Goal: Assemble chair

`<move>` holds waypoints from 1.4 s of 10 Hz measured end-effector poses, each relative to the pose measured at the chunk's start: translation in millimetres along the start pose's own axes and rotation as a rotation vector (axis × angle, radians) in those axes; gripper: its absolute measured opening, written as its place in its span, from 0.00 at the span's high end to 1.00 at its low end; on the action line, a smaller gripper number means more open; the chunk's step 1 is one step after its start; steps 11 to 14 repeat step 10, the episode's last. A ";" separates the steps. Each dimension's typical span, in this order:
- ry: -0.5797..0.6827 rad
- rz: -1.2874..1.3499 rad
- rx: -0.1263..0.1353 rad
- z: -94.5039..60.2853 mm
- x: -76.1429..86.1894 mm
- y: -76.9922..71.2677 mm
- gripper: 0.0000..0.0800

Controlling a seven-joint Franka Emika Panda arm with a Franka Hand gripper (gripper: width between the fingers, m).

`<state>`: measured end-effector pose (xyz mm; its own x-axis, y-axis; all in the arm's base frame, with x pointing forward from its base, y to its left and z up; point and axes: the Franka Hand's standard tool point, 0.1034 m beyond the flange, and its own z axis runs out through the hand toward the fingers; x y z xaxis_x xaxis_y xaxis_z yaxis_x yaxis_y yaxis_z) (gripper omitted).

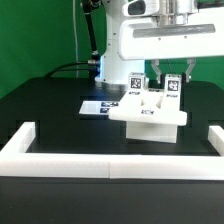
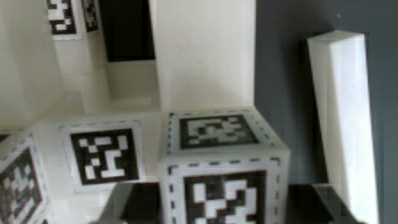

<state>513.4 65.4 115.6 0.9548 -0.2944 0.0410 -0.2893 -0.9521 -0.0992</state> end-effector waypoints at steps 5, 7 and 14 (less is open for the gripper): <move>0.000 0.346 0.001 -0.1 0.1 -0.4 0.64; 0.000 0.354 0.001 -0.1 0.1 -0.3 0.39; 0.000 0.354 0.001 -0.1 0.0 -0.3 0.20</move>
Offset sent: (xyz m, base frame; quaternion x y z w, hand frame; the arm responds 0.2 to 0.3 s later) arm 0.0000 0.0000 0.0000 0.0000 0.0000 0.1938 0.9810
